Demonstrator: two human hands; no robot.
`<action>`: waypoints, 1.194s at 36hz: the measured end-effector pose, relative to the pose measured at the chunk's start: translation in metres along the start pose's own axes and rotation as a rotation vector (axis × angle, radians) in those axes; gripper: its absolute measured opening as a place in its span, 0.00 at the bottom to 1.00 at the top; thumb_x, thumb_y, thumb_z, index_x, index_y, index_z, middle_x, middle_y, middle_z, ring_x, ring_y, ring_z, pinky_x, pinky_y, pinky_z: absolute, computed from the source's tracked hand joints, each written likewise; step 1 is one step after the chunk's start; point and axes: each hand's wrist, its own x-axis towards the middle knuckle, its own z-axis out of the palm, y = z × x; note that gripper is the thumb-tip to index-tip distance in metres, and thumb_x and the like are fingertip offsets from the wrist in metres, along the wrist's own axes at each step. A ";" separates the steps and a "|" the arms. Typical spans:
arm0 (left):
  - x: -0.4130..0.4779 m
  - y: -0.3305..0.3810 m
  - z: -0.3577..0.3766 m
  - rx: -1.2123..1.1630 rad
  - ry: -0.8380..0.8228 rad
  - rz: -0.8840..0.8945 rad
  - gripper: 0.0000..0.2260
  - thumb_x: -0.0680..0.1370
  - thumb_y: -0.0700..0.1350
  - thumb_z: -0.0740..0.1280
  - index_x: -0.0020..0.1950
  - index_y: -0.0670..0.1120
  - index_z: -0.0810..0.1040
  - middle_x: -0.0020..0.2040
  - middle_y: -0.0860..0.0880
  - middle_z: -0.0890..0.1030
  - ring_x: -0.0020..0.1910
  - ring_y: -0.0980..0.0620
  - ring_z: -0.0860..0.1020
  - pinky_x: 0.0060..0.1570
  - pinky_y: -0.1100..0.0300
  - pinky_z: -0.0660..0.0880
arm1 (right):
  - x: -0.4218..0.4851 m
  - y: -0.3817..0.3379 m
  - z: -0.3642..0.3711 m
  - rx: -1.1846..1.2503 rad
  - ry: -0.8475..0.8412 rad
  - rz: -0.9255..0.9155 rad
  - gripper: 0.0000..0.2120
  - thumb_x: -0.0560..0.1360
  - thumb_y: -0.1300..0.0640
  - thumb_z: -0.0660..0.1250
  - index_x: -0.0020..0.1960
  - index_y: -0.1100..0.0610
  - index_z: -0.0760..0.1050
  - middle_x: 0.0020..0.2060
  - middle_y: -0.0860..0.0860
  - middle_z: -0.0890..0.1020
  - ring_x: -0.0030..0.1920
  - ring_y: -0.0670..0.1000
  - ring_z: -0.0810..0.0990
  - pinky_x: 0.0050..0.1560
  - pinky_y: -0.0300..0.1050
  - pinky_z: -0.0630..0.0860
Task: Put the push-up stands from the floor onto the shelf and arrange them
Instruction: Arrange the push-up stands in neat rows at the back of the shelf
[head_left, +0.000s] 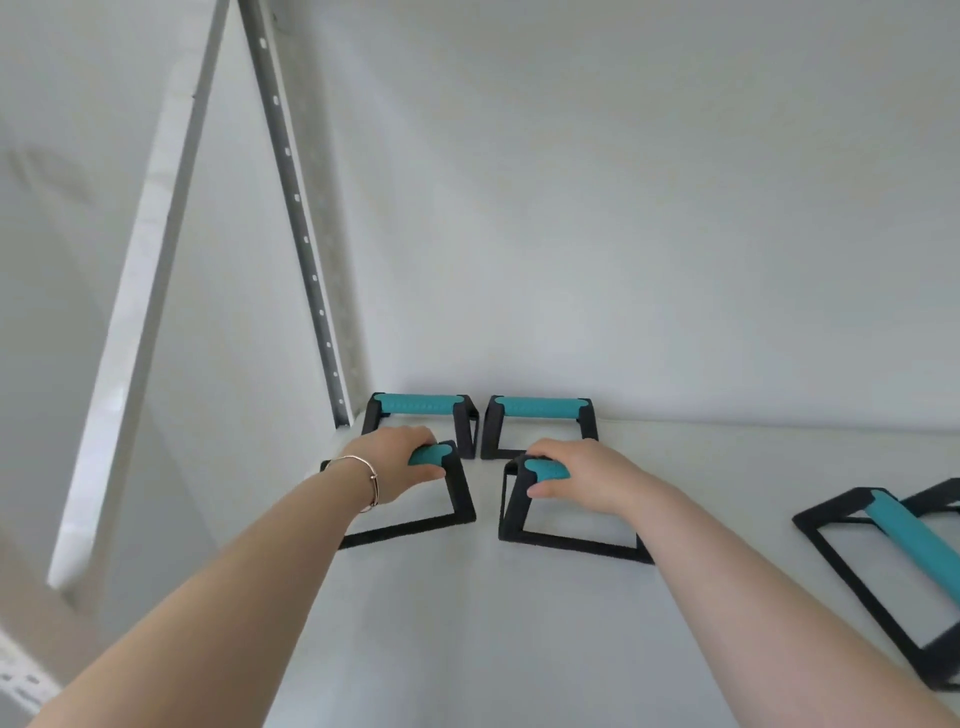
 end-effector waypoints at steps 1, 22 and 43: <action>0.004 -0.004 0.000 -0.010 -0.015 0.024 0.13 0.76 0.60 0.64 0.58 0.57 0.74 0.47 0.55 0.79 0.45 0.52 0.77 0.50 0.52 0.78 | 0.006 -0.003 0.002 0.006 -0.010 -0.006 0.22 0.72 0.38 0.69 0.64 0.40 0.71 0.56 0.48 0.79 0.55 0.52 0.77 0.57 0.51 0.76; 0.044 -0.029 0.027 -0.013 -0.012 0.195 0.16 0.78 0.58 0.63 0.65 0.57 0.73 0.59 0.56 0.78 0.57 0.52 0.75 0.61 0.51 0.71 | 0.051 -0.021 0.016 0.020 -0.022 0.092 0.27 0.72 0.42 0.72 0.69 0.43 0.72 0.67 0.45 0.76 0.67 0.50 0.71 0.65 0.44 0.68; 0.046 -0.036 0.030 0.092 0.005 0.212 0.19 0.78 0.64 0.58 0.66 0.57 0.72 0.53 0.54 0.78 0.53 0.51 0.76 0.60 0.50 0.69 | 0.051 -0.017 0.020 -0.164 0.001 0.060 0.20 0.75 0.36 0.64 0.60 0.48 0.74 0.46 0.48 0.78 0.49 0.52 0.76 0.49 0.49 0.73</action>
